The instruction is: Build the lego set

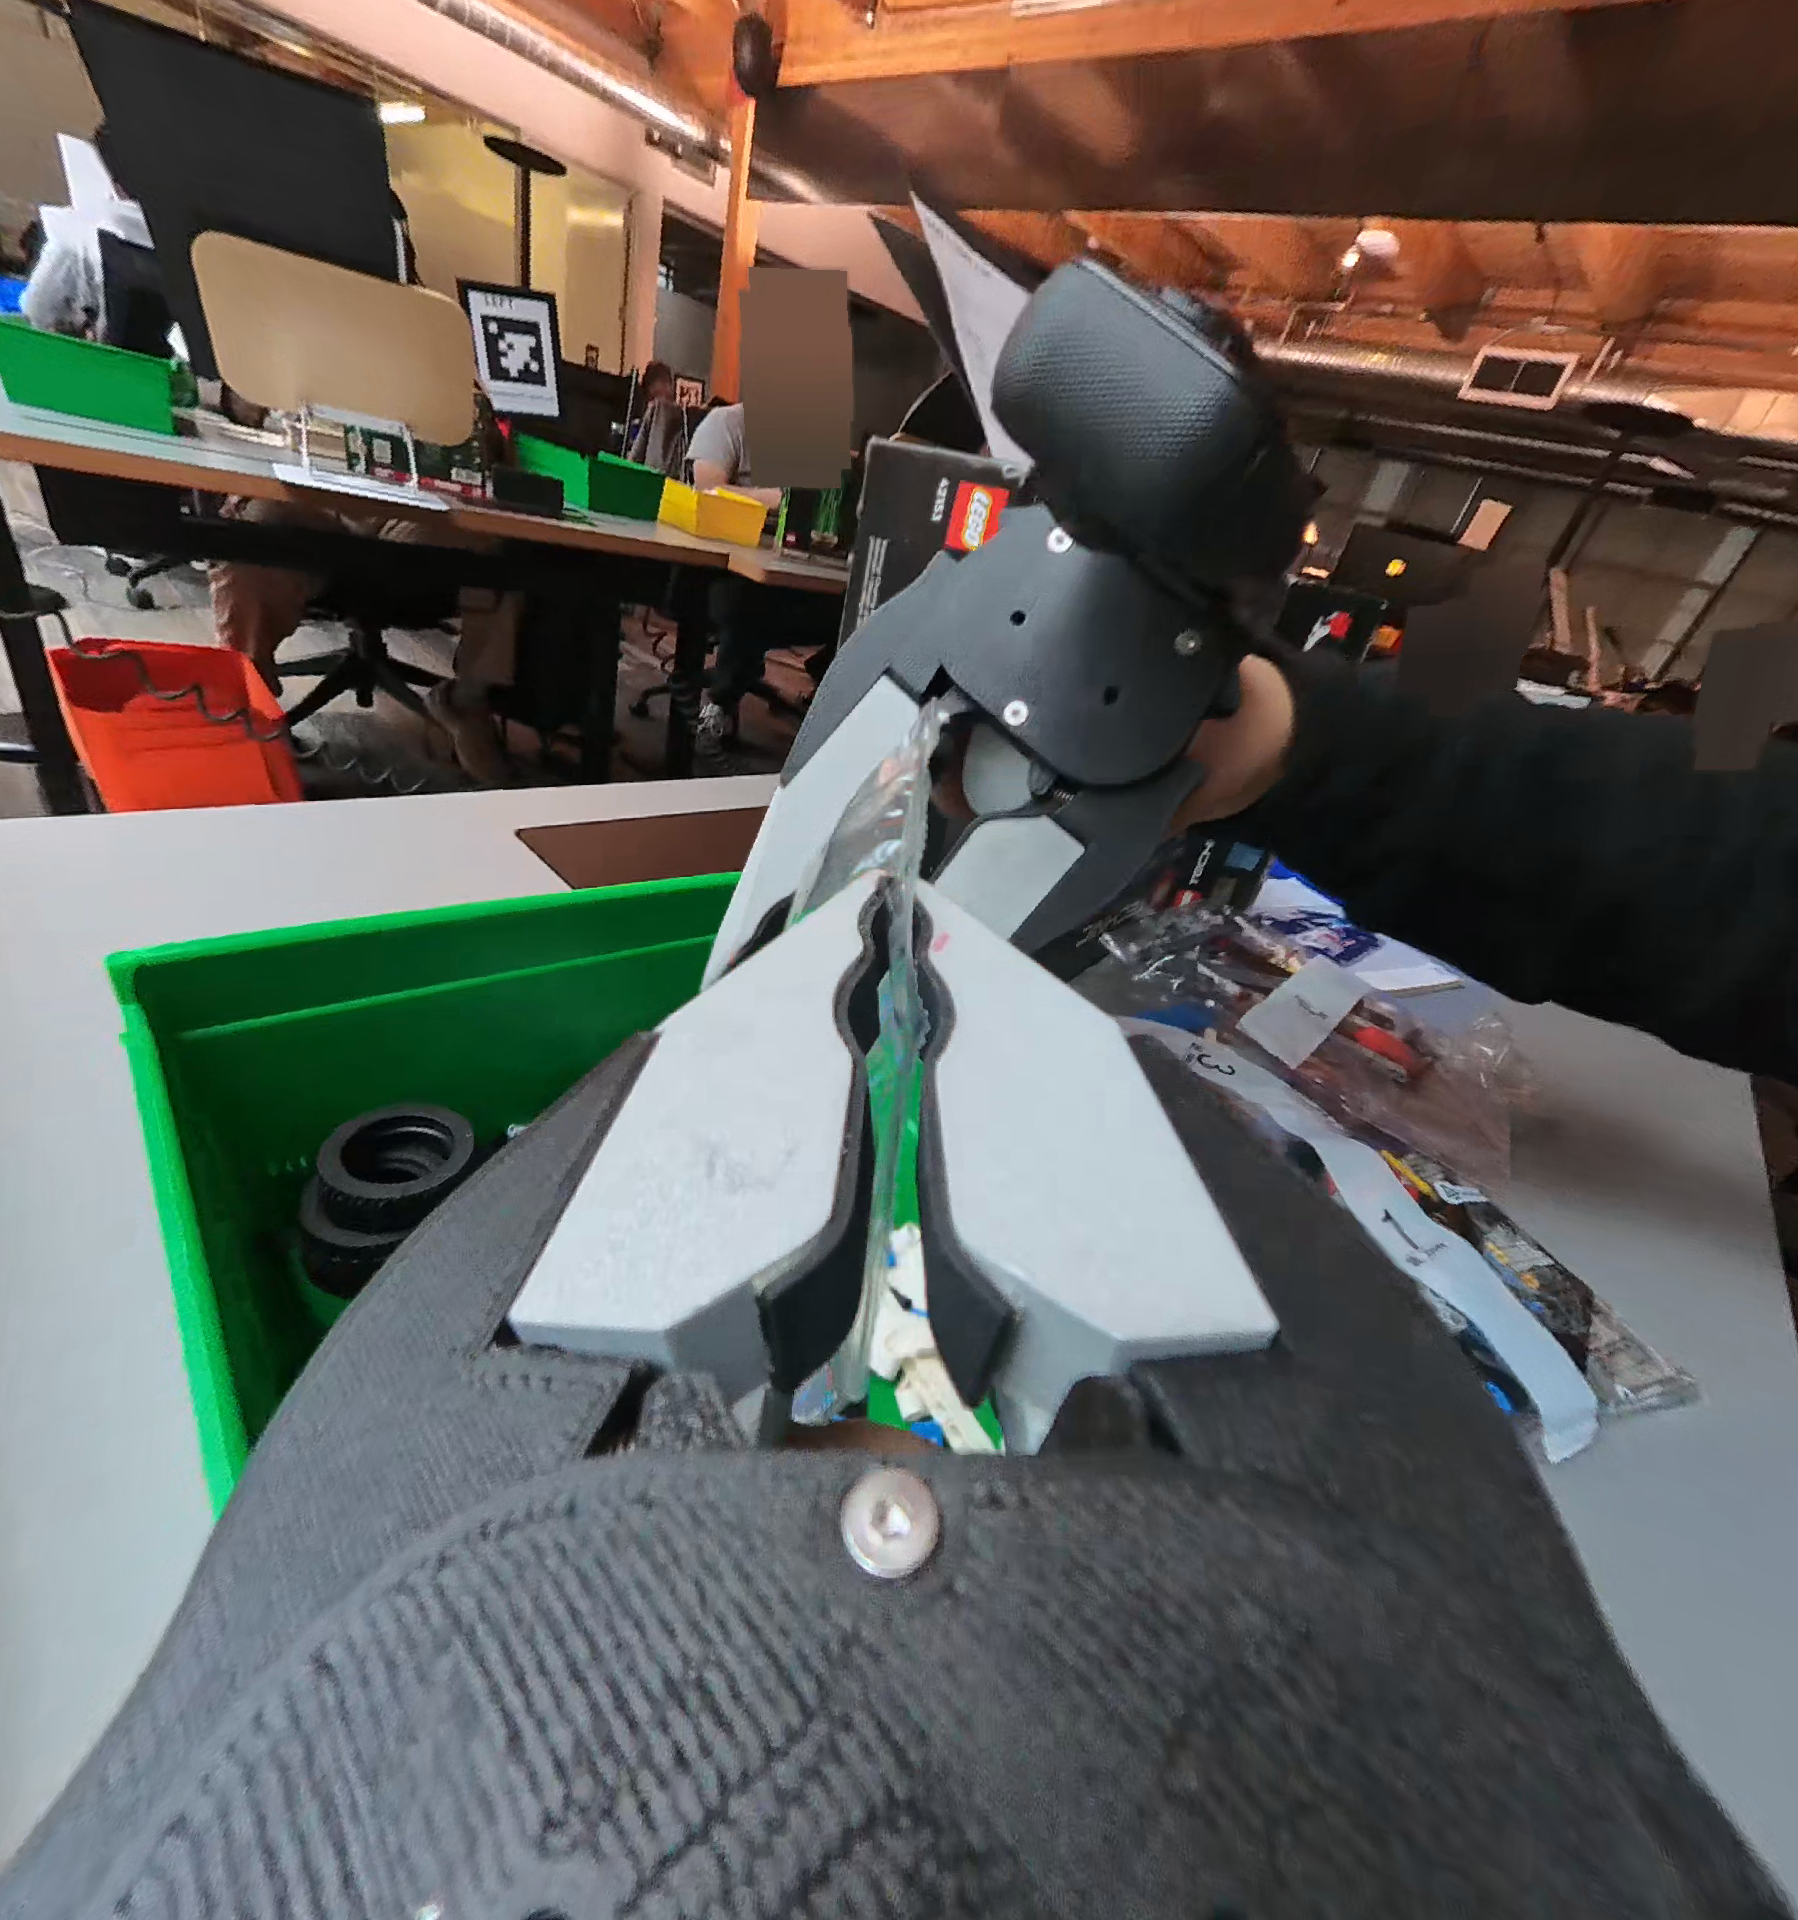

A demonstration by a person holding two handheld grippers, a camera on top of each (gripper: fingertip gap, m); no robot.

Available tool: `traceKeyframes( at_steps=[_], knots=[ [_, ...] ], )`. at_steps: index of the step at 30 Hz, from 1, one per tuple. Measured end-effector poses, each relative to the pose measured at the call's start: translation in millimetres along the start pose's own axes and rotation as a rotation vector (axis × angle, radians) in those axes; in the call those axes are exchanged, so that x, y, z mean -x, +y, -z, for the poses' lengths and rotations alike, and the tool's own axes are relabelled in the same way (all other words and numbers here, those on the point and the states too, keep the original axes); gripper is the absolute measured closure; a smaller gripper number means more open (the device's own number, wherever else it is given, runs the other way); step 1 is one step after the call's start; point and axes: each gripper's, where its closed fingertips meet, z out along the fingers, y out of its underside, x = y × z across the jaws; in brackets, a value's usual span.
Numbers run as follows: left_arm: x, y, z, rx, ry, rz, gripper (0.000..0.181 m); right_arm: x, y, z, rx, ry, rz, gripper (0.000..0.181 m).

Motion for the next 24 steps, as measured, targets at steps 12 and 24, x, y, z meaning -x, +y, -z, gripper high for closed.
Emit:
traceKeyframes(
  at_steps=[12,24],
  knots=[
    [9,1,1,-0.009,-0.055,0.027,0.181,-1,-8,5,-0.044,-0.043,-0.005,0.181],
    [0,0,-14,-0.016,-0.072,0.094,0.181,-18,-6,28,0.070,0.118,0.001,0.181]
  ],
)
